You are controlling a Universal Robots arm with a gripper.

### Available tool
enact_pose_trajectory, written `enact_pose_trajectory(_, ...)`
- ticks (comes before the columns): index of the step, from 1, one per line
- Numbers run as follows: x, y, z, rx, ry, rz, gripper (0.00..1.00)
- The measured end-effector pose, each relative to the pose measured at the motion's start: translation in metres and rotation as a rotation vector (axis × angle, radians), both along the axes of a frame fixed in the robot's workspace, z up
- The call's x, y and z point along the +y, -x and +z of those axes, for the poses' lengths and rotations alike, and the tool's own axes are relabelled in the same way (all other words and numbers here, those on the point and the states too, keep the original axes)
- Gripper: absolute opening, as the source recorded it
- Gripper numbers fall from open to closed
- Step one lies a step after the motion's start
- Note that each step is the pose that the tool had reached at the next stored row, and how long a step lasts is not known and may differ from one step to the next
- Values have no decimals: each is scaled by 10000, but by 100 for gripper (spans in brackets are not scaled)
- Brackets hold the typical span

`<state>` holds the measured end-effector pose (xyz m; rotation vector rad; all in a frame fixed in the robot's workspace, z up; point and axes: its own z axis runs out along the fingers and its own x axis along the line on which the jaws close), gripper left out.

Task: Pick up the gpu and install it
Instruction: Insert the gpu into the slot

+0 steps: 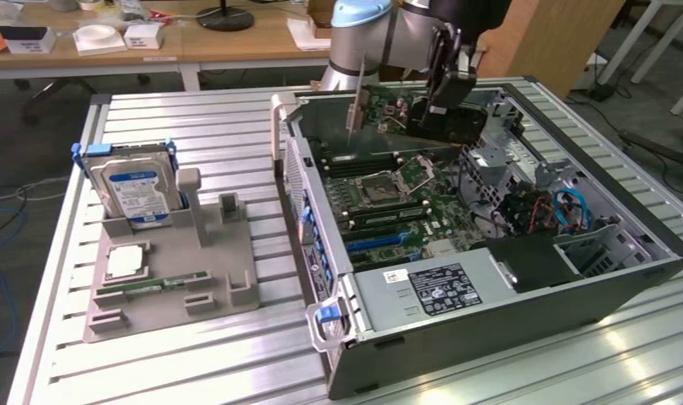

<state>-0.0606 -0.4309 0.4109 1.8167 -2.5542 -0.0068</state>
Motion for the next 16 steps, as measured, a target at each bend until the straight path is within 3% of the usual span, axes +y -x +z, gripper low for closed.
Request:
enact_pose_trajectory(11, -2, 0, -55, 4, -5, 1669, 27)
enact_pose_trajectory(16, -2, 0, -69, -4, -114, 2482, 27)
